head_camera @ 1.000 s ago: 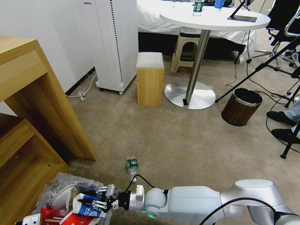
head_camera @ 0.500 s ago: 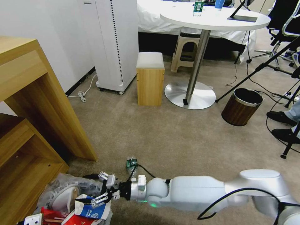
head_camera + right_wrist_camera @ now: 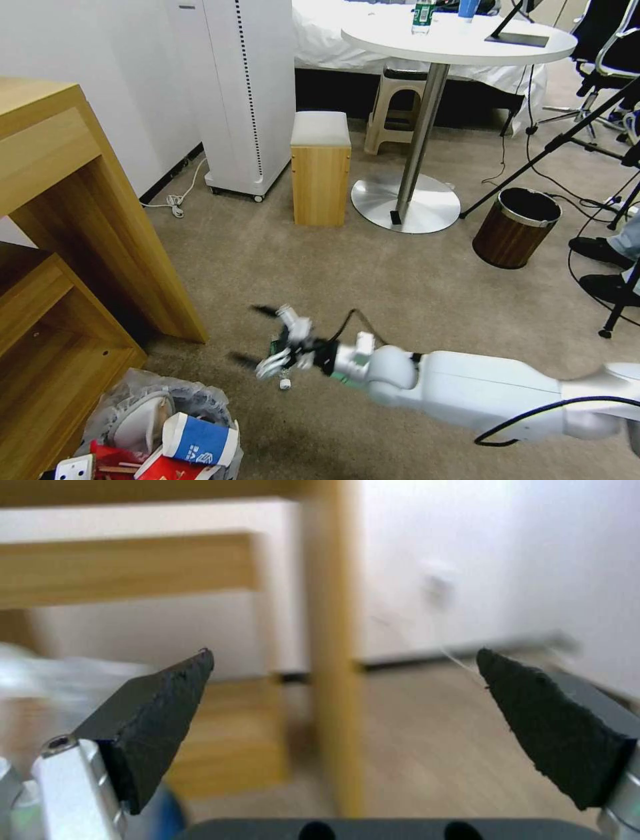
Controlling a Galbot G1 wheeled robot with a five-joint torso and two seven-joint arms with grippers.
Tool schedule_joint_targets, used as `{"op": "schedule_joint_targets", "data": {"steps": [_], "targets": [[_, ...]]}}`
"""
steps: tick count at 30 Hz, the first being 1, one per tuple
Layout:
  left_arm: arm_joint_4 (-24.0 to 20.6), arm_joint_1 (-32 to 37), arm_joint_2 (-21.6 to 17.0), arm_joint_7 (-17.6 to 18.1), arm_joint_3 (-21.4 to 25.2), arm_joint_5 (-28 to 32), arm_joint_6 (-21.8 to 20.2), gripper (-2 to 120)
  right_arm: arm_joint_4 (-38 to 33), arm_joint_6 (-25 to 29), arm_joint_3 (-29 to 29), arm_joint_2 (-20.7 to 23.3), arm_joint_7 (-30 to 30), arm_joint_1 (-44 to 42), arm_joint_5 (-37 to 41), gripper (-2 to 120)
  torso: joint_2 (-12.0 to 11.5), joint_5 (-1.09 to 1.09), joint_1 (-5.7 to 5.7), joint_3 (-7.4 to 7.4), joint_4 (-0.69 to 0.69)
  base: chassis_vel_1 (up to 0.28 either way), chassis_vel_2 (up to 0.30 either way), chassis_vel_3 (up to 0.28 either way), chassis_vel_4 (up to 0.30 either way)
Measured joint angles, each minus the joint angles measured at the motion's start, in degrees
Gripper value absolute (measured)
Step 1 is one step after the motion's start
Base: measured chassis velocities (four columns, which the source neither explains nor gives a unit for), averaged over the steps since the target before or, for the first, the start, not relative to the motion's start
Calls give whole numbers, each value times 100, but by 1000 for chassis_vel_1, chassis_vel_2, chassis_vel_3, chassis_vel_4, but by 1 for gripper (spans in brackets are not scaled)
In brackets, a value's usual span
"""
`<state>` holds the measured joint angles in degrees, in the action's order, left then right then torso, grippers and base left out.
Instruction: Pick up the trash bin and place the garbage on the floor into it.
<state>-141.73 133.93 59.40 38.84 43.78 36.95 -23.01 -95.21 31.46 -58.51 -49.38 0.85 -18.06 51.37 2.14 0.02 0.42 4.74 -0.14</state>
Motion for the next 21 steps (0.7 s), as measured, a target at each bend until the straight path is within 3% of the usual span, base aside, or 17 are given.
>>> {"op": "schedule_joint_targets", "data": {"steps": [3,6,7,10,13,21], "targets": [[24,-37,-48,-5,0,8,31,0,19,-115,510,130,-333,-452,-17,100,0,0,0,0,-2,0,0,0,0],[65,-131,-106,-46,-7,46,112,0,85,-59,1655,131,-686,-1063,-597,100,0,-1,0,0,2,0,0,0,0],[65,-131,-106,-46,-7,46,112,0,85,-59,1655,131,-686,-1063,-597,100,0,-1,0,0,2,0,0,0,0],[135,-256,-137,-72,-41,69,153,0,-87,76,2892,3,-1503,-1591,-1360,100,-1,-2,0,-1,2,0,0,0,0],[156,-259,-194,-64,-39,131,153,0,-194,46,3387,-1,-1765,-1827,-1617,100,-1,-2,0,-1,1,0,0,0,0],[207,-281,-350,14,-63,237,151,0,-268,201,3996,-22,-2145,-2602,-1989,100,-1,-2,0,-1,0,0,0,0,0]]}}
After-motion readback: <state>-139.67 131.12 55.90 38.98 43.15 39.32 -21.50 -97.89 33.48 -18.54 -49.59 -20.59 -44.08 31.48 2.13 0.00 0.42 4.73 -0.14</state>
